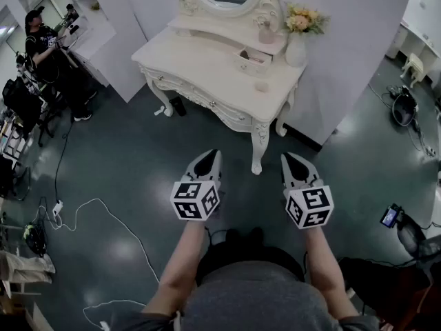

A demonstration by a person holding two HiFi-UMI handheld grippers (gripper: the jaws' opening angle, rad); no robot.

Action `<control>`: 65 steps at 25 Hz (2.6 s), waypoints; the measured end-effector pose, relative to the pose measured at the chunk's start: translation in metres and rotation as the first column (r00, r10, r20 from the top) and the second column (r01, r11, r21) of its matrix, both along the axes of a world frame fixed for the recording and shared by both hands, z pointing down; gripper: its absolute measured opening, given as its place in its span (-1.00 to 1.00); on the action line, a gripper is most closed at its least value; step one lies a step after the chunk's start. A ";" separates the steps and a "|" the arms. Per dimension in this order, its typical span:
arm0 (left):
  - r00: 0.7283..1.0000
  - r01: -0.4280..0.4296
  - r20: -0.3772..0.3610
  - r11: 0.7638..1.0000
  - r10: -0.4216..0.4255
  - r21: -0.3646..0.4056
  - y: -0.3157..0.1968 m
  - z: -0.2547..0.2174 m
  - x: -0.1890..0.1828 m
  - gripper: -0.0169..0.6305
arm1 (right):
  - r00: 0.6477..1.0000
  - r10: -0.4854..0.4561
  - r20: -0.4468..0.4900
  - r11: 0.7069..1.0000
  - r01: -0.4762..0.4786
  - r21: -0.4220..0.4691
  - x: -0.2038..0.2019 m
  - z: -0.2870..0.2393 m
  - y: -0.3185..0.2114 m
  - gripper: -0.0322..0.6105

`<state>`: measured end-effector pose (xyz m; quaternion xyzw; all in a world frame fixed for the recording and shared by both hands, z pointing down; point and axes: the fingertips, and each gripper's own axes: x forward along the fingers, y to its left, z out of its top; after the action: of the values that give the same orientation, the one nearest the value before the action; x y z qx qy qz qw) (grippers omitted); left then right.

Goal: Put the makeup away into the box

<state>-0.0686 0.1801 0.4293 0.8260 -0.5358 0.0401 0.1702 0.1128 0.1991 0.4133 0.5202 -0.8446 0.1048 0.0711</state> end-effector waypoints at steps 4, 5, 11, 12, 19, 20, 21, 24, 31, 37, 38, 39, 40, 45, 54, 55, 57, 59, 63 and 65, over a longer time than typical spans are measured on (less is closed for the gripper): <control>1.000 0.005 0.005 1.000 -0.006 0.003 -0.004 0.001 0.005 -0.90 | 1.000 -0.010 0.003 1.000 0.010 -0.001 0.005 0.002 -0.003 -0.89; 1.000 0.009 0.005 1.000 -0.009 0.002 -0.004 0.001 0.006 -0.90 | 1.000 -0.014 0.005 1.000 0.014 -0.001 0.006 0.003 -0.003 -0.89; 1.000 0.027 0.012 1.000 -0.027 0.002 -0.008 0.003 0.012 -0.90 | 0.999 -0.044 0.028 0.999 0.044 0.002 0.008 0.005 -0.011 -0.89; 0.999 0.030 0.015 1.000 -0.030 0.003 -0.009 0.003 0.012 -0.90 | 0.998 -0.047 0.036 0.999 0.047 0.003 0.008 0.005 -0.012 -0.89; 0.998 0.049 0.031 0.999 -0.049 0.003 -0.013 0.004 0.013 -0.90 | 0.997 -0.054 0.053 0.998 0.054 0.012 0.009 0.000 -0.020 -0.86; 0.998 0.050 0.030 0.999 -0.050 0.002 -0.014 0.004 0.013 -0.90 | 0.997 -0.056 0.054 0.998 0.055 0.012 0.010 0.000 -0.021 -0.82; 0.998 0.050 0.027 0.999 -0.050 0.001 -0.016 0.004 0.014 -0.90 | 0.997 -0.056 0.056 0.998 0.055 0.010 0.010 0.000 -0.023 -0.77; 0.999 0.050 0.021 0.999 -0.050 -0.001 -0.021 0.006 0.013 -0.90 | 0.996 -0.057 0.062 0.998 0.057 0.001 0.009 0.002 -0.029 -0.58; 0.999 0.049 0.014 0.999 -0.049 -0.011 -0.056 0.015 0.006 -0.90 | 0.996 -0.068 0.053 0.997 0.069 -0.028 0.008 0.014 -0.057 -0.40; 0.999 0.046 0.011 0.999 -0.045 -0.025 -0.109 0.024 -0.006 -0.90 | 0.997 -0.055 0.049 0.997 0.057 -0.046 0.004 0.021 -0.107 -0.33; 0.999 0.045 0.009 0.999 -0.045 -0.027 -0.118 0.025 -0.009 -0.90 | 0.997 -0.053 0.047 0.997 0.055 -0.049 0.002 0.022 -0.115 -0.32; 0.999 0.043 0.006 0.999 -0.043 -0.030 -0.127 0.026 -0.012 -0.90 | 0.998 -0.051 0.044 0.997 0.053 -0.053 0.000 0.024 -0.123 -0.31; 0.999 0.039 0.002 0.999 -0.039 -0.032 -0.136 0.027 -0.015 -0.90 | 0.998 -0.050 0.039 0.997 0.052 -0.057 -0.003 0.025 -0.131 -0.30; 1.000 0.018 -0.017 0.999 -0.019 -0.046 -0.180 0.033 -0.026 -0.90 | 0.999 -0.046 -0.006 0.997 0.045 -0.068 -0.015 0.033 -0.175 -0.28; 0.999 -0.030 -0.010 0.998 0.030 -0.048 -0.252 0.033 -0.045 -0.90 | 1.000 0.010 -0.020 0.995 -0.012 -0.097 -0.022 0.037 -0.245 -0.25; 0.999 -0.035 -0.011 0.998 0.034 -0.051 -0.259 0.034 -0.046 -0.90 | 1.000 0.017 -0.025 0.995 -0.019 -0.101 -0.021 0.038 -0.252 -0.24; 0.999 -0.045 -0.013 0.997 0.045 -0.055 -0.273 0.035 -0.049 -0.90 | 0.999 0.027 -0.035 0.994 -0.031 -0.109 -0.021 0.040 -0.264 -0.22; 0.998 -0.058 -0.016 0.997 0.057 -0.056 -0.286 0.036 -0.051 -0.90 | 0.998 0.035 -0.051 0.993 -0.041 -0.112 -0.021 0.042 -0.275 -0.21; 0.997 -0.082 -0.022 0.995 0.080 -0.059 -0.307 0.039 -0.052 -0.90 | 0.995 0.046 -0.093 0.992 -0.056 -0.112 -0.022 0.046 -0.292 -0.20; 0.996 -0.091 -0.026 0.994 0.090 -0.064 -0.315 0.041 -0.051 -0.90 | 0.993 0.053 -0.103 0.991 -0.065 -0.115 -0.022 0.047 -0.298 -0.20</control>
<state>-0.1199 -0.1346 0.4705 0.8439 -0.4942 0.0557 0.2011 0.0907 -0.0987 0.4608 0.5443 -0.8166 0.1304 0.1409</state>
